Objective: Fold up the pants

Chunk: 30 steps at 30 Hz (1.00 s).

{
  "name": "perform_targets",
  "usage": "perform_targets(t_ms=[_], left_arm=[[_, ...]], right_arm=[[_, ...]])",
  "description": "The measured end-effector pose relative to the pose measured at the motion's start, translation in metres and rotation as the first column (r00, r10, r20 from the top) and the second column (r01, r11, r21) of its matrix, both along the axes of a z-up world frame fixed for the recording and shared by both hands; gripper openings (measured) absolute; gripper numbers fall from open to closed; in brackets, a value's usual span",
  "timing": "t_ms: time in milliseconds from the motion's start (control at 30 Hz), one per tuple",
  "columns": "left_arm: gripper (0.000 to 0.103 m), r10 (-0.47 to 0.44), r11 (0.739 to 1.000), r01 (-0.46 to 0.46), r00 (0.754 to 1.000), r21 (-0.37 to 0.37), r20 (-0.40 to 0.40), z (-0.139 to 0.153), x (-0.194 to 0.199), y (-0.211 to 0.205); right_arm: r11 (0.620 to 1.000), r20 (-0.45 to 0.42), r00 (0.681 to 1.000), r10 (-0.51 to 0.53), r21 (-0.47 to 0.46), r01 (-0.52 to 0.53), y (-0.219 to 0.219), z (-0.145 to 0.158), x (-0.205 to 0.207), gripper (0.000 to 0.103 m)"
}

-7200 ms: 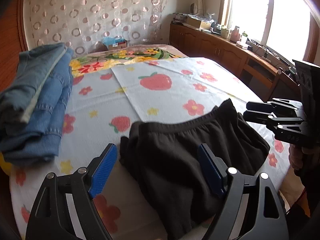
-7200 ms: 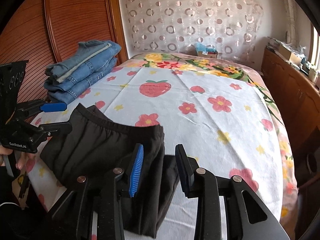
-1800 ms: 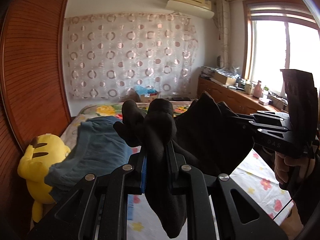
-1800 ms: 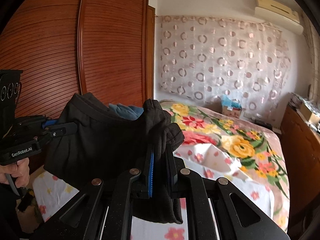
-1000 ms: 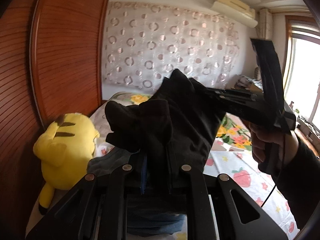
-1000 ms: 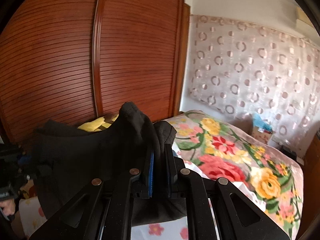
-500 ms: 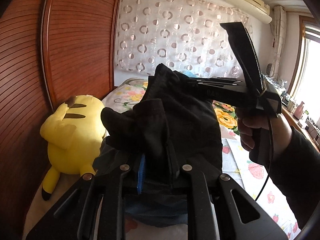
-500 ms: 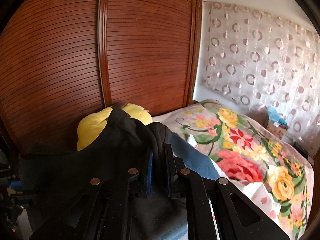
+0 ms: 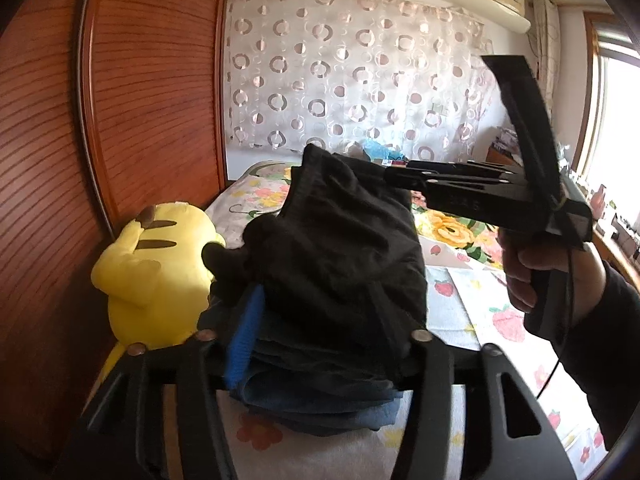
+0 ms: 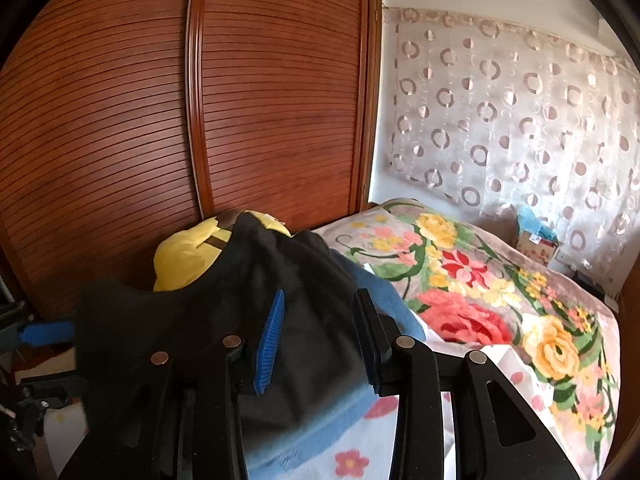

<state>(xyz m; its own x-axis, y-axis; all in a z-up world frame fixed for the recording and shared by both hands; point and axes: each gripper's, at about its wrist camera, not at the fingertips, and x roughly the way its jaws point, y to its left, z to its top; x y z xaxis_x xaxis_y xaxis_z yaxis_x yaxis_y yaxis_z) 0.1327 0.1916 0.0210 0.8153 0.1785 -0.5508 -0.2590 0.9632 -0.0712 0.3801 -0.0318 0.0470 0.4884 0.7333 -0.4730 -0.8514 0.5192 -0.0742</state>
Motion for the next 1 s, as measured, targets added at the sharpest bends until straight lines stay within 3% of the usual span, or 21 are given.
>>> perform_targets(t_ms=[100,467,1000], left_arm=[[0.078,-0.018,1.0,0.018,1.0,0.01,0.008,0.002,-0.005,-0.004],[0.08,-0.081,0.996,0.081,0.997,0.048,0.005,0.008,-0.019,-0.032],[0.08,-0.21,0.977,0.208,0.977,0.052,0.028,0.013,-0.035,-0.103]], right_arm=[[1.0,-0.014,1.0,-0.007,0.01,0.007,-0.007,0.0,-0.015,0.038],[0.994,-0.046,0.995,-0.093,0.057,0.096,-0.055,0.003,-0.059,0.04],[0.944,-0.024,0.95,-0.31,0.106,0.311,-0.129,0.015,-0.175,0.062]])
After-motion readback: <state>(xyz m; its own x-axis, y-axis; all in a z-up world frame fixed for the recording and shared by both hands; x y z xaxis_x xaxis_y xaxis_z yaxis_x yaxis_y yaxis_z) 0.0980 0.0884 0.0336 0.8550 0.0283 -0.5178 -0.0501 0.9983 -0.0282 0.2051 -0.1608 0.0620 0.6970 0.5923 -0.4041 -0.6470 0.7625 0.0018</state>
